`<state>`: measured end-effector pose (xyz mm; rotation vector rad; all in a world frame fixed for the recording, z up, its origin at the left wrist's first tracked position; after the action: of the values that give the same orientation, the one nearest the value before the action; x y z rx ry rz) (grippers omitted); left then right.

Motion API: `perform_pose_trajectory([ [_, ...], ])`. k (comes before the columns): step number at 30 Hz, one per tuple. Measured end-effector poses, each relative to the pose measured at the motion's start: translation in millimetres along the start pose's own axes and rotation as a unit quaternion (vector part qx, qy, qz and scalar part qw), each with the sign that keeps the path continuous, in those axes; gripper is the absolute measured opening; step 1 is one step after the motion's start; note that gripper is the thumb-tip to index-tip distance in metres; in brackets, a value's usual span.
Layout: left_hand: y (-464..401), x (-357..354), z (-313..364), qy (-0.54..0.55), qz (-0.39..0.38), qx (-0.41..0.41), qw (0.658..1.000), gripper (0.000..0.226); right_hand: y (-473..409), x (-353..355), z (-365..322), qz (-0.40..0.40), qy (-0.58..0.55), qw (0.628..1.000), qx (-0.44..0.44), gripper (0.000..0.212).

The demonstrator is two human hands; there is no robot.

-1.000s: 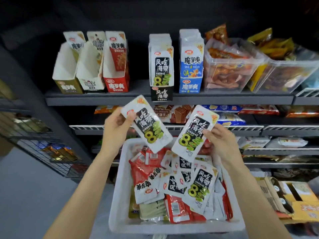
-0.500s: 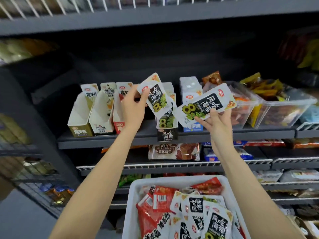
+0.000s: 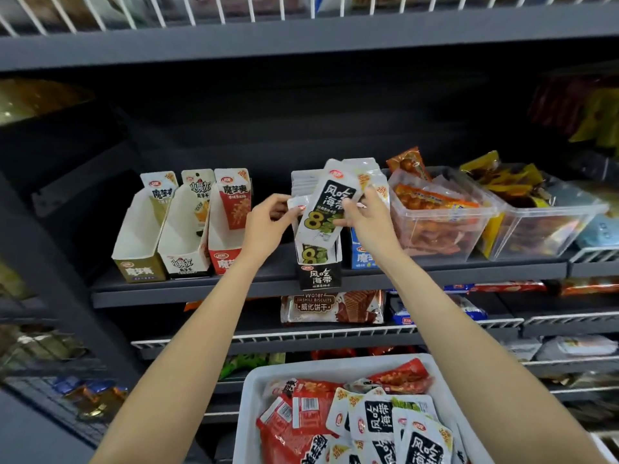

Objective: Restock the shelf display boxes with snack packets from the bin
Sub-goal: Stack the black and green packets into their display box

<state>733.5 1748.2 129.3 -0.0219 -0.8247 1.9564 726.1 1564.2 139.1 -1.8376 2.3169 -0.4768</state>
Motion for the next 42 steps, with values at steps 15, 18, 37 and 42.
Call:
perform_pose_trajectory([
  [15,23,-1,10,-0.058,0.055,0.027,0.996,0.044,18,-18,13,0.092,0.358,0.92,0.132,0.041],
  [18,48,8,21,-0.063,0.093,0.008,0.994,0.044,40,-4,8,0.138,0.241,0.945,0.172,0.04],
  [37,298,-4,-61,-0.242,-0.344,0.027,0.907,0.043,229,124,172,-0.216,0.59,0.778,-0.025,0.053],
  [42,312,-48,-54,-0.241,-0.345,0.053,0.905,0.061,256,131,175,-0.276,0.512,0.808,-0.097,0.091],
])
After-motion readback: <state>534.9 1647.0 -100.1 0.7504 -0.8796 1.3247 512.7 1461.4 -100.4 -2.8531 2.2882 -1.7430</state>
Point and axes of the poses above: each hand's wrist, its own y-axis away from the middle knuckle, its own x-axis out of the back of the hand, z = x × y, the point moved 4 cm from there along -y, towards the middle knuckle, and after that the axes turned 13 degrees about z, right-handed, at the moved point
